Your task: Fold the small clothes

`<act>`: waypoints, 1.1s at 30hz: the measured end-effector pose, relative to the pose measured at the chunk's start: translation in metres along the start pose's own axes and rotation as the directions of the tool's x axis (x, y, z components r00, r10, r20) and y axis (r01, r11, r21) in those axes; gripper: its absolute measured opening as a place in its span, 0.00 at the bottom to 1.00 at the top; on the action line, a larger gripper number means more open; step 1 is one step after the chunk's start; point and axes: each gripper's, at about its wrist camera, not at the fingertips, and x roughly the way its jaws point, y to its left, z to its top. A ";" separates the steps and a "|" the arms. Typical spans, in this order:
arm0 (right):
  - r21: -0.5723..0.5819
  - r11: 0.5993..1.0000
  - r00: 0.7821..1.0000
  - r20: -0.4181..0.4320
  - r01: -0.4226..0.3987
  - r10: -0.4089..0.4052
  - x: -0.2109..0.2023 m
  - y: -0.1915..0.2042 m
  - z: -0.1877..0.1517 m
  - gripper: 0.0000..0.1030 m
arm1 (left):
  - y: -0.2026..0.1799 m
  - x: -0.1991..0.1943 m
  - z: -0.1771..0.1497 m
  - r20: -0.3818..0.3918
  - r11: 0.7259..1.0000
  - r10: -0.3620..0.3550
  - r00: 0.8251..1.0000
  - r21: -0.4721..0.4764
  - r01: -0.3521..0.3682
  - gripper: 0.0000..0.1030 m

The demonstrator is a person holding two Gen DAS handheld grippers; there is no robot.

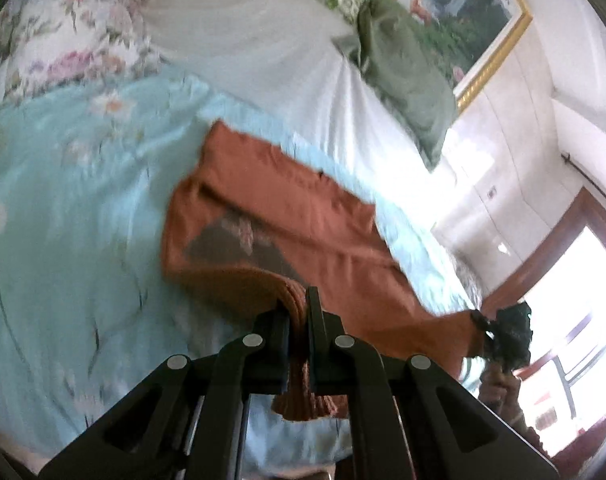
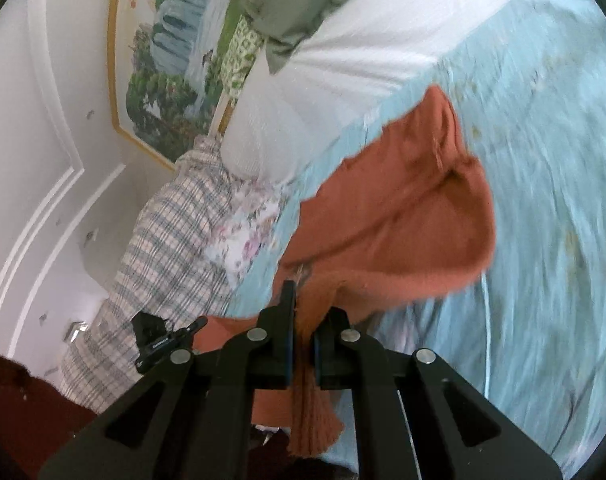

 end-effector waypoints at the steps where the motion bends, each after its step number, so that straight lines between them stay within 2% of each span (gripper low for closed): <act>1: -0.005 1.000 1.000 0.009 0.009 -0.009 0.004 0.000 0.007 0.08 | 0.001 0.005 0.009 0.018 1.000 0.000 1.000 -0.005 0.000 0.05; 8: -0.037 0.994 0.993 0.058 0.106 -0.103 0.036 -0.011 0.065 0.08 | -0.002 0.033 0.064 0.098 0.998 0.062 0.993 0.025 -0.064 0.05; 14: -0.006 0.983 0.980 0.073 0.184 -0.183 0.072 -0.036 0.120 0.08 | 0.001 0.077 0.118 0.144 0.991 0.127 0.981 0.026 -0.132 0.04; 17: -0.011 0.978 0.976 0.066 0.208 -0.207 0.093 -0.044 0.145 0.08 | 0.009 0.103 0.143 0.152 0.987 0.162 0.975 -0.003 -0.163 0.04; 19: -0.015 0.972 0.971 0.055 0.233 -0.232 0.109 -0.052 0.162 0.08 | 0.020 0.127 0.159 0.131 0.985 0.174 0.976 -0.034 -0.171 0.04; 23: -0.024 0.954 0.954 0.035 0.298 -0.297 0.136 -0.070 0.183 0.08 | 0.032 0.165 0.178 0.103 0.974 0.227 0.969 -0.024 -0.225 0.04; 29: 0.022 0.932 0.932 -0.037 0.362 -0.361 0.173 -0.113 0.191 0.08 | 0.057 0.222 0.195 0.036 0.955 0.296 0.955 -0.004 -0.296 0.05; 32: 0.023 0.897 0.893 -0.098 0.442 -0.438 0.190 -0.130 0.187 0.08 | 0.073 0.251 0.194 -0.015 0.938 0.348 0.937 0.005 -0.348 0.05; 33: 0.037 0.891 0.888 -0.112 0.452 -0.446 0.192 -0.136 0.185 0.08 | 0.080 0.260 0.192 -0.036 0.932 0.363 0.931 0.001 -0.363 0.05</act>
